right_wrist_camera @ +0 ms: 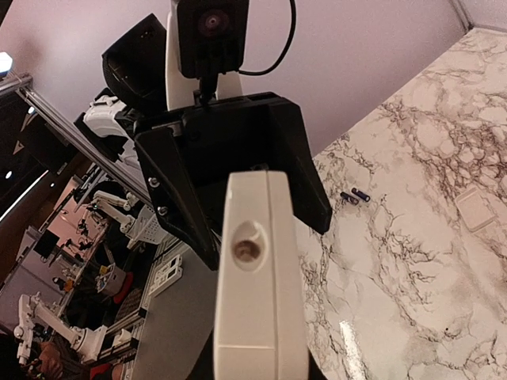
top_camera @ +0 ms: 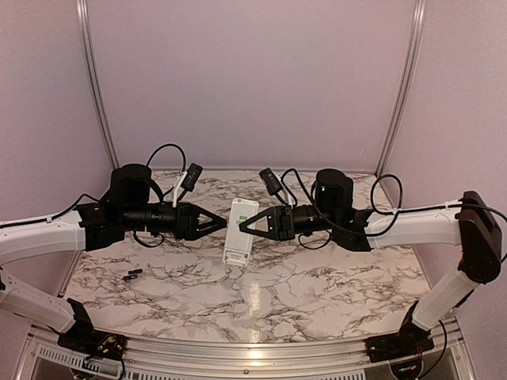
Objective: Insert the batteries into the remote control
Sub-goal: Adjust the remote control without the battery cover.
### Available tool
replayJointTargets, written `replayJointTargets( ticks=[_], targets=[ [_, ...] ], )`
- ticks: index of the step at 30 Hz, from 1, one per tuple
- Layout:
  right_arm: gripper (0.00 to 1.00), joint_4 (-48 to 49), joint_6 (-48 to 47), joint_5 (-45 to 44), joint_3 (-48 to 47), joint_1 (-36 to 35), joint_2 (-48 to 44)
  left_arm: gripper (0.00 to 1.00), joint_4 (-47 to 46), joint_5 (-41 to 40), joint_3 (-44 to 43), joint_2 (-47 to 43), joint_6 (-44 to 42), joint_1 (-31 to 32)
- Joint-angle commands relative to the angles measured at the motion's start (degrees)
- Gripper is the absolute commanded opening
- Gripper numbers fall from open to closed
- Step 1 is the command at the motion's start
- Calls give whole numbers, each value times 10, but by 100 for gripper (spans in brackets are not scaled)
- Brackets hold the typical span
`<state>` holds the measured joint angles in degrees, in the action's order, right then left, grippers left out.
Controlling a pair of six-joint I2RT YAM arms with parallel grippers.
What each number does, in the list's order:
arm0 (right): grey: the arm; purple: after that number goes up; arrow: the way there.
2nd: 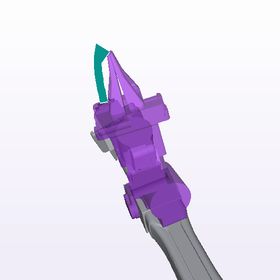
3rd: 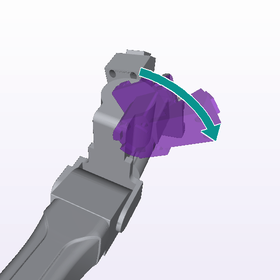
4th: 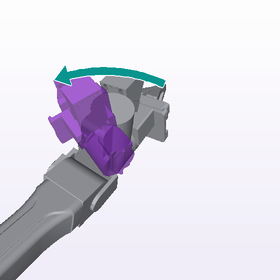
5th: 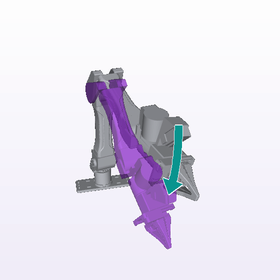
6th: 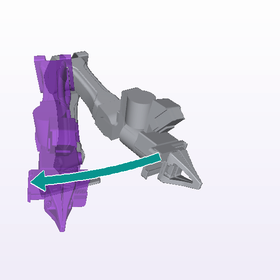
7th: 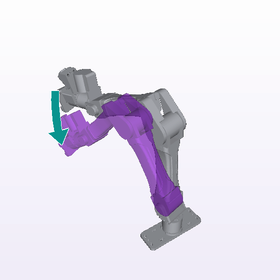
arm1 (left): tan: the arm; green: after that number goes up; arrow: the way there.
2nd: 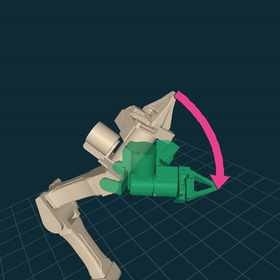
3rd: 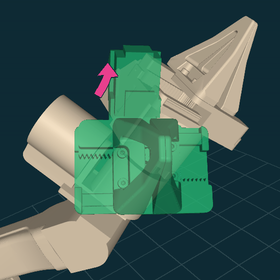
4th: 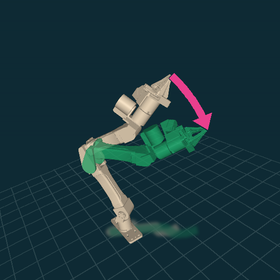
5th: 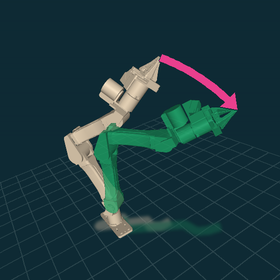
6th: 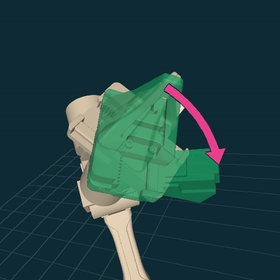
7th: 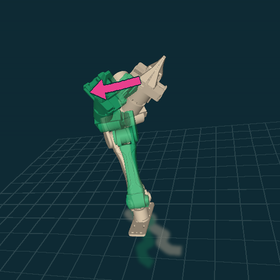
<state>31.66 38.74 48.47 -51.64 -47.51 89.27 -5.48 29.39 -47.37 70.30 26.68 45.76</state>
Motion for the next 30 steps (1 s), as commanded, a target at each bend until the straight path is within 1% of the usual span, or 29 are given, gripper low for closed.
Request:
replayJointTargets(
  ticks=[1, 9, 15, 21, 26, 30],
  targets=[
    [0, 34, 4, 23, -23, -7, 10, 53, -36, 28, 3, 11, 4, 9],
    [0, 50, 15, 50, -30, -11, 20, 42, -49, 42, -11, 35, 5, 14],
    [0, 59, 22, 64, -31, -13, 24, 26, -77, 65, -13, 46, 15, 14],
    [2, 69, 30, 75, -34, -13, 27, 13, -98, 89, -14, 56, 26, 14],
    [17, 89, 48, 86, -35, -13, 33, 3, -107, 98, -16, 63, 29, 14],
    [19, 87, 50, 91, -38, -13, 37, 0, -106, 106, -20, 72, 30, 14]
  ],
)
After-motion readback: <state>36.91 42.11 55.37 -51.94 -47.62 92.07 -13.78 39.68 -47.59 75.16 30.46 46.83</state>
